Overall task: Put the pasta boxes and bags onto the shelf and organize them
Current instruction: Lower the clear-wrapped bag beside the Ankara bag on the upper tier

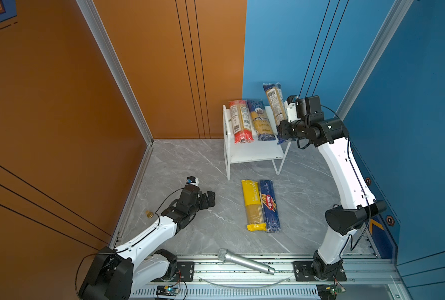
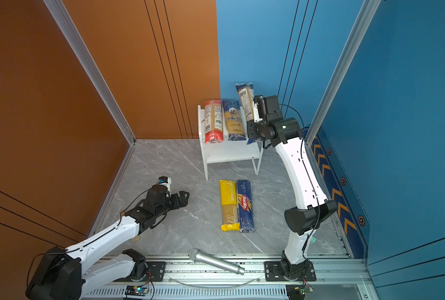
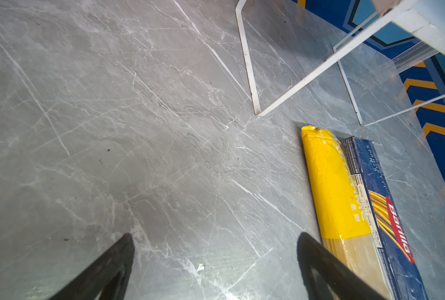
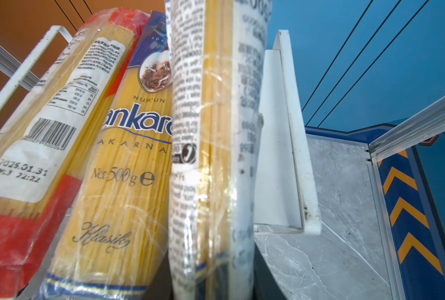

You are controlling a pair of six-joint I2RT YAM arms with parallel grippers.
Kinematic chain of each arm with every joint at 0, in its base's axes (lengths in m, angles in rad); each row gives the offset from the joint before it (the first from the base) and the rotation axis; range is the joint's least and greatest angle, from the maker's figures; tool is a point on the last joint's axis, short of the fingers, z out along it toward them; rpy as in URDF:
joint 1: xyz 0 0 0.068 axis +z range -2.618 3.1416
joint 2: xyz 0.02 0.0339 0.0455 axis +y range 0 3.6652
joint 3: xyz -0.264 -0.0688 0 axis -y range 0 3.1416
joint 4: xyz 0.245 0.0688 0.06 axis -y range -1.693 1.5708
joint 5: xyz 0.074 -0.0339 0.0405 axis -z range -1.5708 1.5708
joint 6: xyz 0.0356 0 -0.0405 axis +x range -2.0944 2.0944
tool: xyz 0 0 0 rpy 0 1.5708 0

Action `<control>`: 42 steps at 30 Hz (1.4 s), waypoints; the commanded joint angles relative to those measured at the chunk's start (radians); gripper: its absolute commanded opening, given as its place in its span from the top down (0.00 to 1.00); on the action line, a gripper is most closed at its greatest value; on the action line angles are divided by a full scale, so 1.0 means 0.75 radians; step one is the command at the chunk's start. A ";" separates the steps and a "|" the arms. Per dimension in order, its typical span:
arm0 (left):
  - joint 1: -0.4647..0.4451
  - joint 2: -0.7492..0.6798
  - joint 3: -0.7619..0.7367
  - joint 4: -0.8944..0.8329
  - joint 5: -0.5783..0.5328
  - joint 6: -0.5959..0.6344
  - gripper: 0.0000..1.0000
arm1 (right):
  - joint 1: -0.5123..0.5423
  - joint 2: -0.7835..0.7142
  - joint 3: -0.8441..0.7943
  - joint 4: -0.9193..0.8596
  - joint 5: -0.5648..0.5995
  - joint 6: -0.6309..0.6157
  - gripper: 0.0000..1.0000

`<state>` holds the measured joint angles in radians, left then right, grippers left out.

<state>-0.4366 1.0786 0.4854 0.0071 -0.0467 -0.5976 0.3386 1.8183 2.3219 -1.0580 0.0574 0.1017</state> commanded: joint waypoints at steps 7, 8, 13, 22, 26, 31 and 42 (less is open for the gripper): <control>0.021 -0.024 0.008 -0.022 0.031 0.030 0.02 | 0.001 0.002 0.087 0.259 0.072 -0.024 1.00; 0.021 -0.027 0.007 -0.022 0.031 0.030 0.02 | 0.001 0.004 0.087 0.264 0.073 -0.023 1.00; 0.024 -0.050 -0.002 -0.023 0.026 0.023 0.02 | -0.001 0.019 0.087 0.269 0.081 -0.033 1.00; 0.028 -0.072 -0.015 -0.027 0.023 0.021 0.02 | -0.002 0.034 0.087 0.278 0.099 -0.057 1.00; 0.028 -0.072 -0.017 -0.027 0.022 0.018 0.02 | -0.006 0.033 0.087 0.278 0.109 -0.065 0.97; 0.029 -0.068 -0.016 -0.023 0.025 0.016 0.02 | -0.016 0.036 0.087 0.280 0.114 -0.065 0.96; 0.030 -0.055 -0.004 -0.024 0.028 0.014 0.02 | -0.029 0.060 0.081 0.282 0.094 -0.060 0.87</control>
<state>-0.4232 1.0378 0.4789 0.0040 -0.0425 -0.5919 0.3244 1.8763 2.3238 -1.0092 0.1097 0.0662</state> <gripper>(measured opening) 0.979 0.296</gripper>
